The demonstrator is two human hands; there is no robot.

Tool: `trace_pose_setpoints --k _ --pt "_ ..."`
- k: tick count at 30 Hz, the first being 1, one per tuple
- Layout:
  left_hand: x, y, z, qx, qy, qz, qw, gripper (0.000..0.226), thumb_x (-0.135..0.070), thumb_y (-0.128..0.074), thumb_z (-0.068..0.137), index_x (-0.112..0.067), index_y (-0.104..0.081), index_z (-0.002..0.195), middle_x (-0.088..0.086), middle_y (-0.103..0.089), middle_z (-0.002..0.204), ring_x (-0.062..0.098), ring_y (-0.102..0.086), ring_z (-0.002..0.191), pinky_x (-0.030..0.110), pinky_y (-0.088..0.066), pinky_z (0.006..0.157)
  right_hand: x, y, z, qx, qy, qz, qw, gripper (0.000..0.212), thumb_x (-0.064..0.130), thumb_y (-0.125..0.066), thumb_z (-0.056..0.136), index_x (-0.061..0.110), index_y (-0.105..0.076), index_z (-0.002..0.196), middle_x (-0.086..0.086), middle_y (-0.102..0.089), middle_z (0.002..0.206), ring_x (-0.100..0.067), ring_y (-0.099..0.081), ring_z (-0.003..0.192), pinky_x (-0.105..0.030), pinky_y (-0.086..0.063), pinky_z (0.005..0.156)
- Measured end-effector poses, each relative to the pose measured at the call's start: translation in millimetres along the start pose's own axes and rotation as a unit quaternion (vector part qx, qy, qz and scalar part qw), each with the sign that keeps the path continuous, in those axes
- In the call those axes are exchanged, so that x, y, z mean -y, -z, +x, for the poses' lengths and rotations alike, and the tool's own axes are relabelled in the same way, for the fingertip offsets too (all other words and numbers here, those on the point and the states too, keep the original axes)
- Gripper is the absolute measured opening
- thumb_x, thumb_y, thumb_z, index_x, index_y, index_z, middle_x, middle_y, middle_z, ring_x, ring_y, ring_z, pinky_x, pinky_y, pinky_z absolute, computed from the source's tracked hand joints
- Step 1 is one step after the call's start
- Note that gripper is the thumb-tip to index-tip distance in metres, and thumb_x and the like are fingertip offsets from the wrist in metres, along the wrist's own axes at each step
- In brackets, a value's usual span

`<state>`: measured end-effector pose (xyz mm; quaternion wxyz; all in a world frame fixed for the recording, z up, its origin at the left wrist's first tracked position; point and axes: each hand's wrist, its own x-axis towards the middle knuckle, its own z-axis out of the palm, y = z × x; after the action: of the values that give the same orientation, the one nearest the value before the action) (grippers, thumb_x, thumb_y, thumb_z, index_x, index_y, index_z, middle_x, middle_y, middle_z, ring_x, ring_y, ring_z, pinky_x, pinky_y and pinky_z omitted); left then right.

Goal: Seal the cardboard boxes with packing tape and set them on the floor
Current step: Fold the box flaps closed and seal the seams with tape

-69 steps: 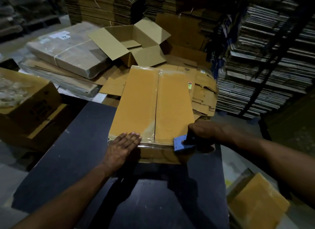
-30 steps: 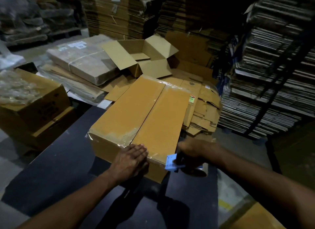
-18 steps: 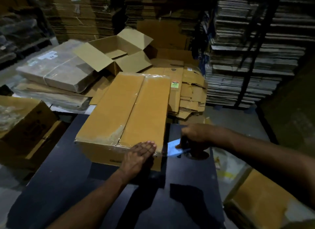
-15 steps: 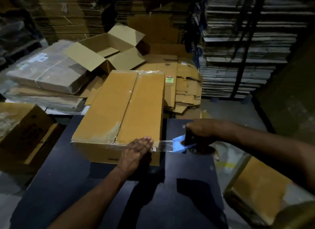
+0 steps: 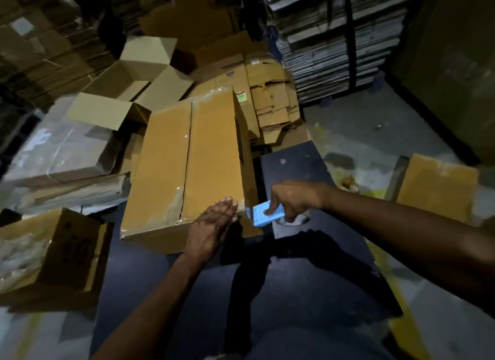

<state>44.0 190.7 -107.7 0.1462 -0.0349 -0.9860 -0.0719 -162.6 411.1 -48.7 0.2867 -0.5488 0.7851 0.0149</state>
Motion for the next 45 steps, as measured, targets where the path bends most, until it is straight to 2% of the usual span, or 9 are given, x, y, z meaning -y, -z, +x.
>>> trace_pose_setpoints --k 9,16,19,24,29,32,35,40,45 --pt "-1 4 3 0.036 -0.006 0.049 0.998 0.046 -0.029 -0.05 0.107 -0.01 -0.053 0.15 0.009 -0.052 0.153 0.021 -0.053 0.139 0.042 -0.047 0.114 -2 -81 11 0.06 -0.154 0.073 0.984 0.035 0.034 -0.076 0.085 0.017 -0.073 0.115 -0.004 -0.067 0.123 -0.026 -0.064 0.112 -0.03 -0.048 0.087" --pt "-10 7 19 0.029 -0.01 0.061 0.998 0.07 0.004 -0.077 0.085 -0.009 -0.053 0.15 0.009 -0.053 0.153 0.025 -0.056 0.137 0.042 -0.051 0.109 -67 -96 -10 0.084 -0.11 0.183 0.973 0.046 0.011 -0.072 0.087 0.021 -0.069 0.132 -0.001 -0.07 0.129 -0.015 -0.067 0.103 -0.031 -0.051 0.087" --pt "-30 -2 59 0.051 0.015 0.07 0.996 0.076 0.006 -0.08 0.078 -0.009 -0.055 0.149 0.008 -0.054 0.152 0.026 -0.059 0.135 0.04 -0.052 0.105 -96 -97 -16 0.059 -0.122 0.207 0.969 0.044 0.003 -0.068 0.085 0.019 -0.073 0.126 0.006 -0.072 0.106 0.002 -0.064 0.07 -0.02 -0.05 0.067" --pt "-90 6 133 0.171 0.095 0.093 0.976 0.072 -0.042 -0.061 0.099 -0.027 -0.031 0.163 -0.005 -0.031 0.168 0.018 -0.041 0.149 0.036 -0.044 0.112 -136 -107 -10 -0.011 -0.166 0.19 0.968 0.048 0.012 -0.071 0.079 0.028 -0.074 0.124 0.002 -0.074 0.116 -0.014 -0.062 0.082 -0.033 -0.056 0.077" --pt "-74 30 179 0.172 0.112 0.051 0.977 0.063 -0.067 -0.04 0.089 -0.039 -0.061 0.141 0.008 -0.078 0.104 0.031 -0.072 0.087 0.038 -0.059 0.077 -140 -104 -8 -0.076 -0.2 0.29 0.933 0.063 0.012 -0.07 0.083 0.029 -0.058 0.143 -0.002 -0.06 0.142 -0.027 -0.064 0.116 -0.032 -0.054 0.082" --pt "-38 24 206 0.156 0.05 -0.063 0.984 0.051 -0.049 -0.043 0.097 -0.034 -0.062 0.142 0.004 -0.07 0.134 0.022 -0.067 0.121 0.043 -0.055 0.101 -129 -98 -3 -0.268 -0.16 0.403 0.86 0.068 0.01 -0.058 0.079 0.037 -0.056 0.143 -0.02 -0.064 0.134 -0.045 -0.058 0.12 -0.049 -0.058 0.082" --pt "-23 5 230 0.247 -0.071 -0.067 0.964 0.045 -0.046 -0.041 0.106 -0.031 -0.062 0.142 -0.002 -0.04 0.164 0.019 -0.018 0.158 0.059 -0.014 0.123 -101 -86 10 -0.332 -0.103 0.491 0.799 0.08 0.002 -0.061 0.081 0.04 -0.047 0.149 -0.007 -0.05 0.153 -0.029 -0.047 0.139 -0.036 -0.052 0.09" --pt "-8 -16 243 0.269 -0.109 -0.061 0.955 0.051 -0.06 -0.032 0.105 -0.033 -0.069 0.126 -0.011 -0.055 0.151 0.016 -0.027 0.155 0.06 -0.01 0.117 -67 -101 54 -0.378 -0.06 0.603 0.7 0.079 0.013 -0.063 0.077 0.053 -0.048 0.144 0.0 -0.061 0.143 -0.034 -0.073 0.099 -0.054 -0.061 0.07" --pt "3 -27 271 0.244 -0.048 -0.096 0.964 0.045 -0.059 -0.029 0.104 -0.035 -0.065 0.116 -0.015 -0.057 0.123 0.018 -0.039 0.142 0.058 -0.012 0.119 -74 -80 74 -0.453 -0.052 0.668 0.588 0.072 0.026 -0.079 0.078 0.025 -0.055 0.146 0.007 -0.057 0.147 -0.009 -0.052 0.137 -0.04 -0.052 0.105"
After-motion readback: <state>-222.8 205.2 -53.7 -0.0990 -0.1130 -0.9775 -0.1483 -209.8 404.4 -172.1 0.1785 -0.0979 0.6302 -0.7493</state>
